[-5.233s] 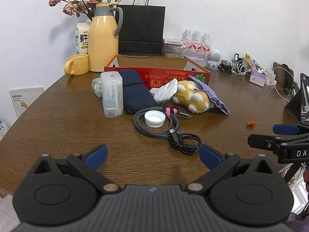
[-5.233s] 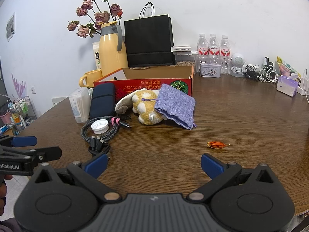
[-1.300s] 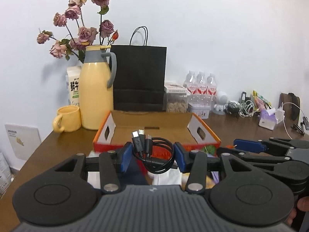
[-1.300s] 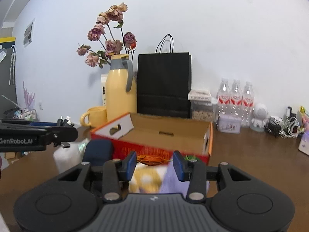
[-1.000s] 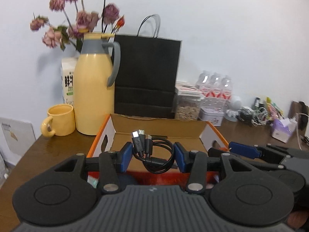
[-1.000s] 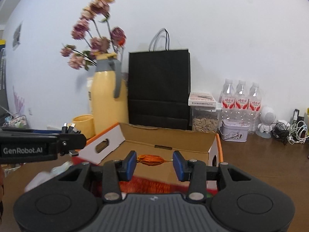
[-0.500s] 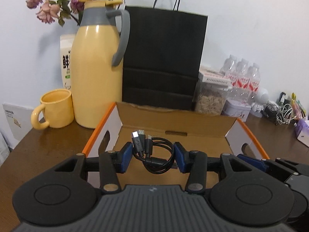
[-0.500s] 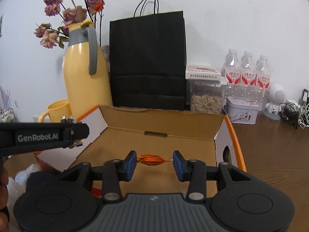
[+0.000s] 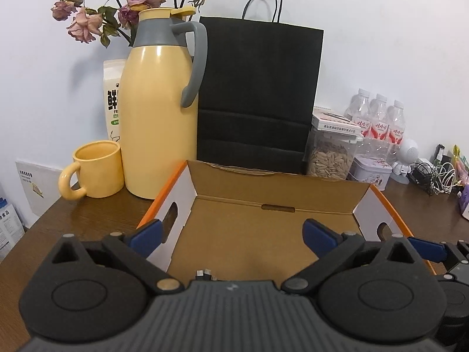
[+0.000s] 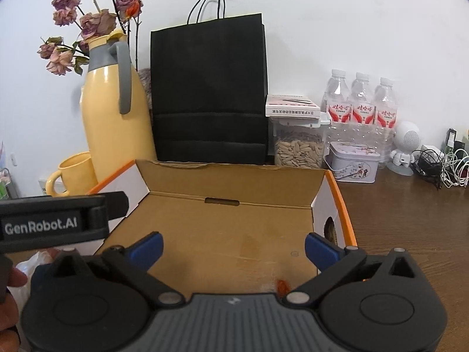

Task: Organize objects
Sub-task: 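Lower the orange object and black cable into the box and open both tools, then grasp the braided black cable with the right tool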

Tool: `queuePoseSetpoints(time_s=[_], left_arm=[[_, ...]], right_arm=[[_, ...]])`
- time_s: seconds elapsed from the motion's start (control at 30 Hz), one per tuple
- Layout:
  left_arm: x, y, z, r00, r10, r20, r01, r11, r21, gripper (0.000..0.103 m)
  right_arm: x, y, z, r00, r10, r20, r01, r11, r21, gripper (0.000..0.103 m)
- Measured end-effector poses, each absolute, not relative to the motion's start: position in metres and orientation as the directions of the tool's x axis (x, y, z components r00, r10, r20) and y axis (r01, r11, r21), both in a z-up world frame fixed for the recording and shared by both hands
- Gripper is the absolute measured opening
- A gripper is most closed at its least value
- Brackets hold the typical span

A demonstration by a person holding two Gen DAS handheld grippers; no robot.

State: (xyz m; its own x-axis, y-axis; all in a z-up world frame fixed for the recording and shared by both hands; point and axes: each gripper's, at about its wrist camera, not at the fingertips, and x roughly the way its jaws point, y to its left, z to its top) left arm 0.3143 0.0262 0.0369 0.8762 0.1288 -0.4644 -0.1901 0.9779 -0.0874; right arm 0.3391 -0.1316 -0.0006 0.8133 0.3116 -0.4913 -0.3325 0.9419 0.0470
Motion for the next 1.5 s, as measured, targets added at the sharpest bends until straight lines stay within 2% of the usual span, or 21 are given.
queuePoseSetpoints(time_s=[0.5,0.97,1.5], left_arm=[[0.258,0.022,0.072,0.928,0.097,-0.359,-0.150,0.981,-0.122,0.103],[0.161,0.045,0.074,0.918,0.138,-0.373,-0.191,0.975,-0.111,0.103],[0.070,0.077,0.036,0.866,0.163,-0.472,-0.226,0.971,-0.080,0.103]], right_arm=[[0.295,-0.143,0.031,0.849,0.339,-0.405,-0.355,0.934,0.037,0.103],[0.198,-0.153,0.034,0.836,0.382,-0.394,-0.405,0.914,0.026,0.103],[0.112,-0.143,-0.006,0.739,0.452,-0.500,-0.516,0.857,0.013,0.103]])
